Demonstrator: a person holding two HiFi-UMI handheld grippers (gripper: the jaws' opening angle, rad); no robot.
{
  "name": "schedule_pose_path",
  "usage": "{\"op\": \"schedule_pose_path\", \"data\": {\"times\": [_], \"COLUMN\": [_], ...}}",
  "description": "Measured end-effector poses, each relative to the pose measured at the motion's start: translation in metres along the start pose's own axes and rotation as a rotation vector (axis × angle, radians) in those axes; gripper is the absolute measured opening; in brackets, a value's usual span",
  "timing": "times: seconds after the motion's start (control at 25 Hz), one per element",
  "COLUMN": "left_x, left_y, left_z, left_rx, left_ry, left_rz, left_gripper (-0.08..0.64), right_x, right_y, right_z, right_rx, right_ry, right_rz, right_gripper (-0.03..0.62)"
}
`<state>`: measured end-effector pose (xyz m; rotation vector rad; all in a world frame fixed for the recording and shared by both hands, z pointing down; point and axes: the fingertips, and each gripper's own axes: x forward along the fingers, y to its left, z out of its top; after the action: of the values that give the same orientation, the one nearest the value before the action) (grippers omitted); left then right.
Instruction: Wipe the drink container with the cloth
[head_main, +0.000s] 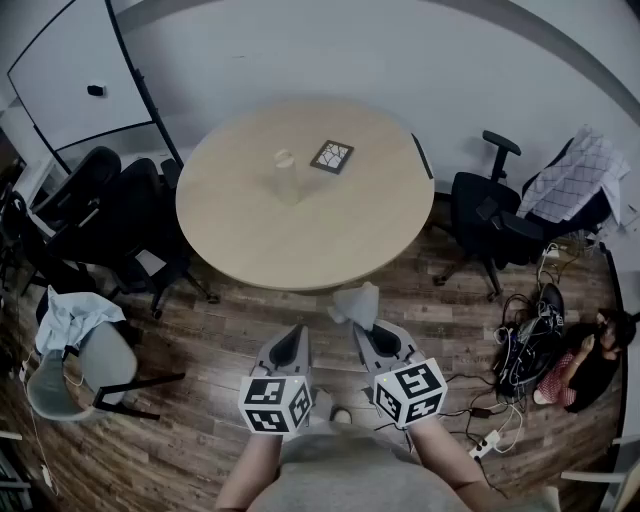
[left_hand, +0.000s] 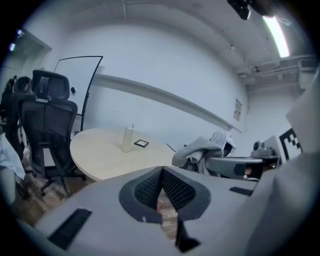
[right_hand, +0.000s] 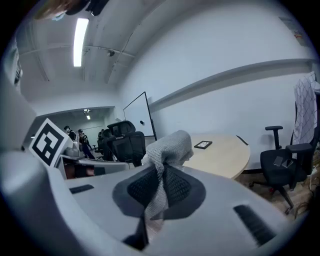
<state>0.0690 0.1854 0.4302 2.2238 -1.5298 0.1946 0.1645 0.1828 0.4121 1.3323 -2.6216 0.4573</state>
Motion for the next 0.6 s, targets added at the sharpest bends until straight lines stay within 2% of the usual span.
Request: {"op": "schedule_pose_path", "data": {"times": [0.28, 0.6], "left_x": [-0.02, -0.028], "left_y": [-0.041, -0.035], "left_z": [-0.02, -0.019], "left_rx": [0.045, 0.026], "left_ry": [0.022, -0.007], "left_rz": [-0.021, 0.04], "left_gripper": [0.003, 0.003], "right_x": [-0.039, -0.037], "right_y": [-0.002, 0.008], "right_z": [-0.009, -0.006], "right_rx": [-0.022, -0.01], "right_ry": [-0.002, -0.002], "right_rz": [0.012, 0.085], "right_gripper": [0.011, 0.012]}}
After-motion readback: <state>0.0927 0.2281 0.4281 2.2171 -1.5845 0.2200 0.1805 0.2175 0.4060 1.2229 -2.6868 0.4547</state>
